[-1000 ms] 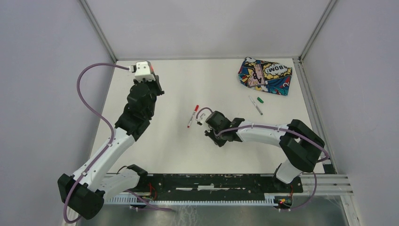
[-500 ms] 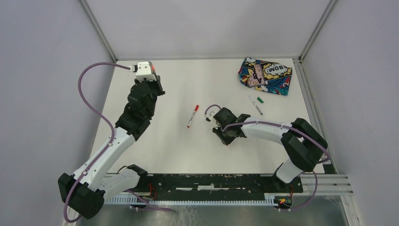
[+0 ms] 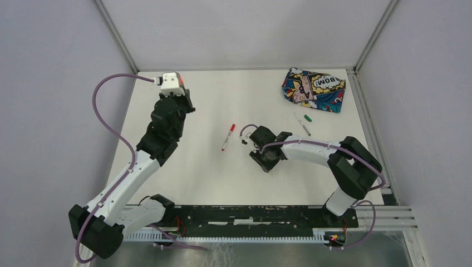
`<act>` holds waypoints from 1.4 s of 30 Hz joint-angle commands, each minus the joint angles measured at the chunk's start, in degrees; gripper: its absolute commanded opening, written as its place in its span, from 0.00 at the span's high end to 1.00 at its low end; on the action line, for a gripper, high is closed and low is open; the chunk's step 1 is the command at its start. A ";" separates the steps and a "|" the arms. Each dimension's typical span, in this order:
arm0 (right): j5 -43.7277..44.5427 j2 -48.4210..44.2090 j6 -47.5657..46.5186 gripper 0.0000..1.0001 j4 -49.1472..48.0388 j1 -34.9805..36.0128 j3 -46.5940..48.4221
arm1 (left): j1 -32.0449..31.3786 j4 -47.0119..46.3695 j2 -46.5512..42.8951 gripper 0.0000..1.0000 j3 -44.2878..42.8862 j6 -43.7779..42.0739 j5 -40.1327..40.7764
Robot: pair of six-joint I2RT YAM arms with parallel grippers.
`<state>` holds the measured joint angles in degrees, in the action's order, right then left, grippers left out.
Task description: Insert the pens into the pen caps
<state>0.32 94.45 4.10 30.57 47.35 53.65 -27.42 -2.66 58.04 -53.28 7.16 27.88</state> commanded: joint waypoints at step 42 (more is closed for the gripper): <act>-27.63 -31.82 11.67 1.00 -43.76 -15.20 -8.29 | -2.44 -12.18 8.64 0.98 -5.69 4.81 -43.45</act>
<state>-21.69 65.39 8.34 0.40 35.73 48.01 -28.23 -9.28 63.35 -54.08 8.12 -5.04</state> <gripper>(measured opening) 0.162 0.207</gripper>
